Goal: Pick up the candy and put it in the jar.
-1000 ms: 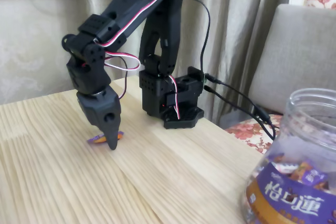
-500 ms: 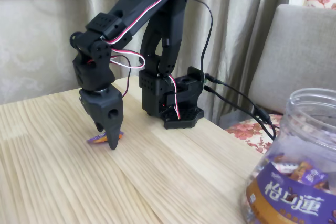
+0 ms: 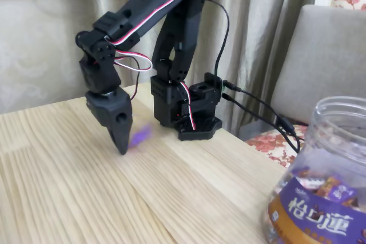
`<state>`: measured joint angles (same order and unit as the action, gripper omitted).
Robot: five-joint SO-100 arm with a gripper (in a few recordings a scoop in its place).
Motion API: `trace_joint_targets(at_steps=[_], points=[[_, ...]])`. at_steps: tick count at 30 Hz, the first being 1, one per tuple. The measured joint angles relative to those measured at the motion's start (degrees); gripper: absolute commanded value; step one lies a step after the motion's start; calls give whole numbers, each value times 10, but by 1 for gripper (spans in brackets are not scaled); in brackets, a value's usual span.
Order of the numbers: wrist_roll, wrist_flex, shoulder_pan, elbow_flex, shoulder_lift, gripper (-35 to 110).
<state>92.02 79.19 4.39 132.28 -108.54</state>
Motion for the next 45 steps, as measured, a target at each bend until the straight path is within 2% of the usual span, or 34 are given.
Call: trace_joint_targets(at_steps=[5,6,9,10,11,19,22,28,32,36,41,43,45], points=[[-8,4,-1,0,0,2],[-12,4,0,0,0,10],[-29,4,-1,0,0,58],[-37,4,-1,0,0,65],[-41,4,-1,0,0,66],[-41,120,-11,-53,29,66],[-41,156,-9,-69,50,58],[-15,165,4,-62,23,50],[-13,187,19,-62,11,50],[-42,188,17,-62,4,53],[-129,113,-11,-56,-33,53],[-153,87,-18,-56,-39,47],[-165,76,-18,-56,-39,34]])
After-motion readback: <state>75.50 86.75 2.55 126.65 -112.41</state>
